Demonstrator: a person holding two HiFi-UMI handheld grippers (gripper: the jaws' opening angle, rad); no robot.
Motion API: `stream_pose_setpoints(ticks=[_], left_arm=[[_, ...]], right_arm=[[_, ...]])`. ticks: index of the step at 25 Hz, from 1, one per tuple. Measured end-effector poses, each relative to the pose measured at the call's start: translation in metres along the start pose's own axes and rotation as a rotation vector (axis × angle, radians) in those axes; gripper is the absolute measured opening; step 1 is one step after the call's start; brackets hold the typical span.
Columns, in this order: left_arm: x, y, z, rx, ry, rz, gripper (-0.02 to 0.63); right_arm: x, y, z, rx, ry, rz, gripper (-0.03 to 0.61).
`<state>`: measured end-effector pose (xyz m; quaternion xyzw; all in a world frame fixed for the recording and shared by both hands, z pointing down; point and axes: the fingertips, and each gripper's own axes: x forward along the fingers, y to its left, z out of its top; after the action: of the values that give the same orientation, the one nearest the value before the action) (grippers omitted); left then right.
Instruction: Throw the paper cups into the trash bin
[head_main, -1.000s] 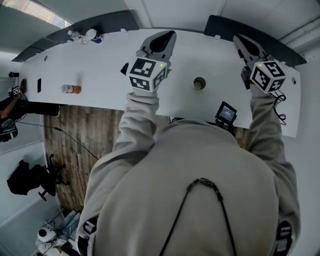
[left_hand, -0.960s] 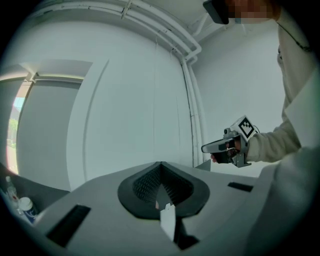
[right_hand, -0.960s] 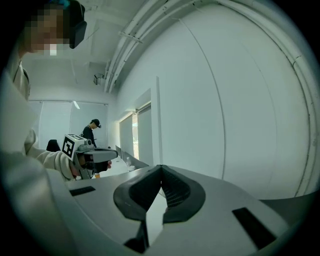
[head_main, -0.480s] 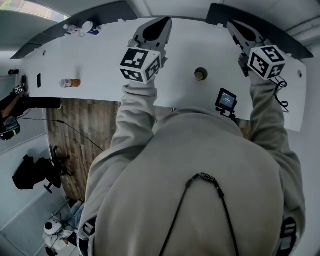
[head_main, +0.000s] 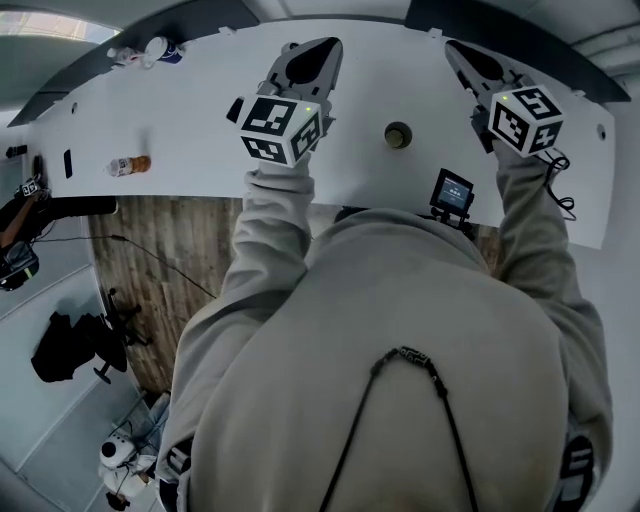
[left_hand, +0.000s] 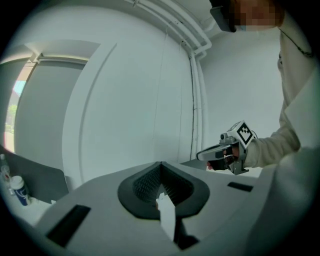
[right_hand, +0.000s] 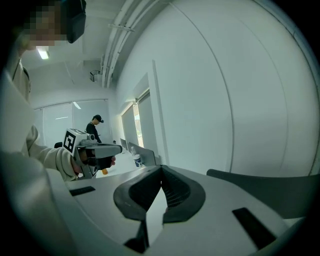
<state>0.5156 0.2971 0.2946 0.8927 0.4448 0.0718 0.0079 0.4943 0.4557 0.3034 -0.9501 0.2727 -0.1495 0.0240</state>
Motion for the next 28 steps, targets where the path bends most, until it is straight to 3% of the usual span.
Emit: stream_pose_setpoints(ticks=[8, 14, 22, 24, 27, 28], left_arm=[[0.011, 0.011, -0.059, -0.068, 0.095, 0.001, -0.002], [-0.002, -0.013, -0.107, -0.122, 0.179, 0.0, -0.002], [-0.027, -0.037, -0.184, -0.204, 0.262, -0.001, -0.002], [-0.033, -0.04, -0.191, -0.224, 0.267, 0.002, -0.002], [-0.039, -0.039, -0.201, -0.25, 0.277, 0.001, -0.002], [-0.041, -0.039, -0.205, -0.258, 0.281, 0.002, -0.002]], right_arm=[[0.024, -0.01, -0.061, 0.058, 0.136, -0.006, 0.018], [0.014, 0.006, -0.102, 0.105, 0.215, 0.022, 0.018], [0.02, 0.034, -0.192, 0.159, 0.378, 0.067, 0.021], [0.021, 0.039, -0.211, 0.181, 0.425, 0.06, 0.05], [0.026, 0.051, -0.239, 0.202, 0.506, 0.086, 0.157], [0.027, 0.055, -0.249, 0.204, 0.532, 0.096, 0.16]])
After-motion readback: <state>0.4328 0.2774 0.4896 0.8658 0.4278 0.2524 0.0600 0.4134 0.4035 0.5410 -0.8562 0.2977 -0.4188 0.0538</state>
